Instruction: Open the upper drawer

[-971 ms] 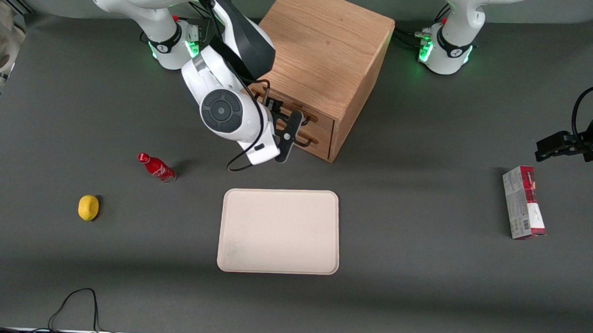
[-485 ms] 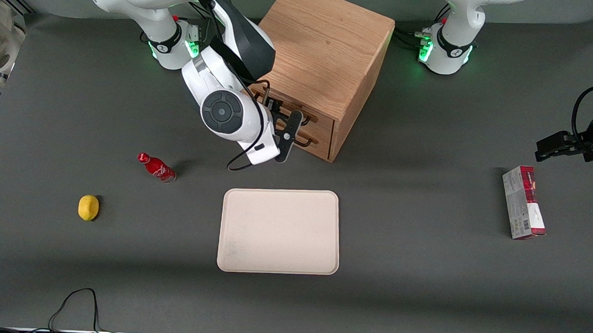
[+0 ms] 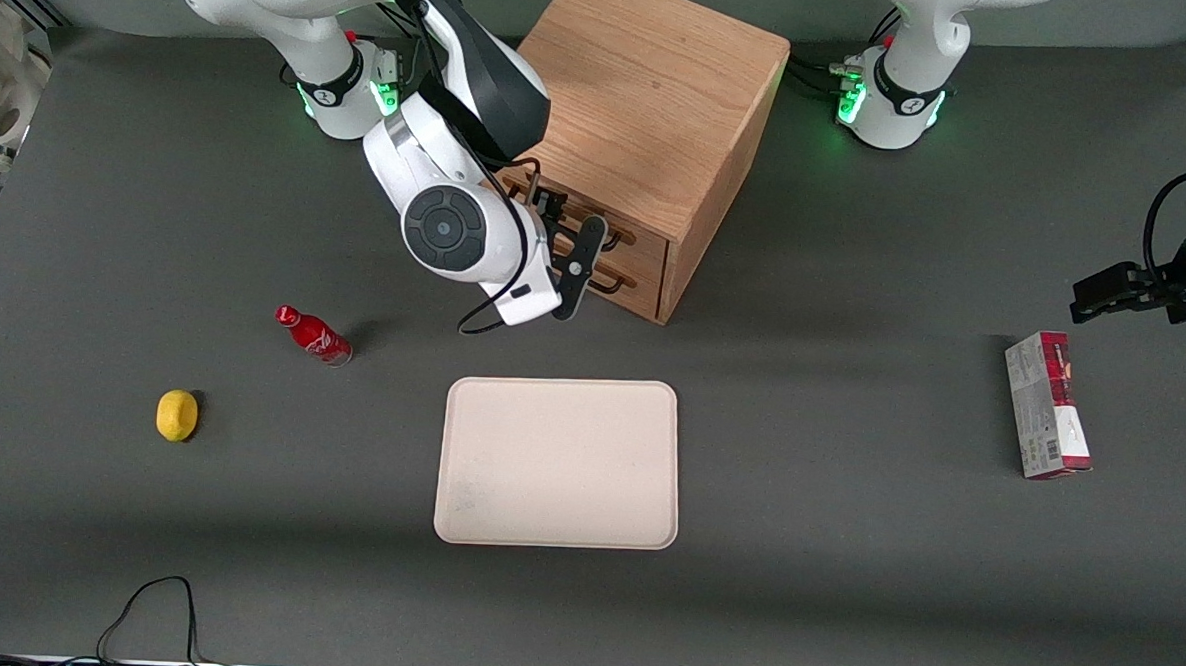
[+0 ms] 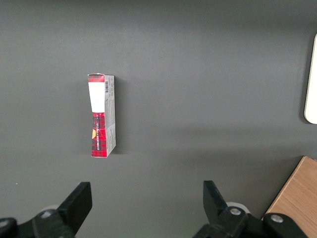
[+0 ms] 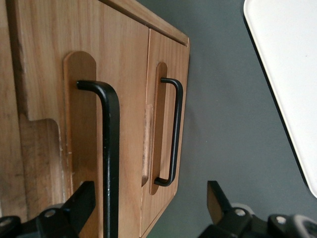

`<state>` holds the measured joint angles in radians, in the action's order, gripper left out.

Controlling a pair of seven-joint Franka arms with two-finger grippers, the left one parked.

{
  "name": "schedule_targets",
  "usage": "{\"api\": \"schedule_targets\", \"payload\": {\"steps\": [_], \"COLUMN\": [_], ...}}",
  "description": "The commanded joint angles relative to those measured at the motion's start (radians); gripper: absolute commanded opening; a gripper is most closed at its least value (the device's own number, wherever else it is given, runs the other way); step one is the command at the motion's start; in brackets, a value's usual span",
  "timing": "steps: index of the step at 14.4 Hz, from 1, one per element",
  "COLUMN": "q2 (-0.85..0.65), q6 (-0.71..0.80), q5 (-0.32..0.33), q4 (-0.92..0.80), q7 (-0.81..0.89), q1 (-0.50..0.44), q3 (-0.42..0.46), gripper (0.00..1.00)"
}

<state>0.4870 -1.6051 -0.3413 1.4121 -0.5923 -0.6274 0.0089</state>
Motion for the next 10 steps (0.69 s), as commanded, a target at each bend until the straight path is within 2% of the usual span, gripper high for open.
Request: {"api": "schedule_targets", "payload": {"steps": [1, 10], "q2": [-0.008, 0.024], "q6": [0.01, -0.018], "q5": [-0.025, -0.005], "q4": [0.021, 0.019], "q7": [-0.012, -0.024], "q1": [-0.005, -0.018], "q3": [-0.006, -0.009], "gripper": [1.0, 1.0]}}
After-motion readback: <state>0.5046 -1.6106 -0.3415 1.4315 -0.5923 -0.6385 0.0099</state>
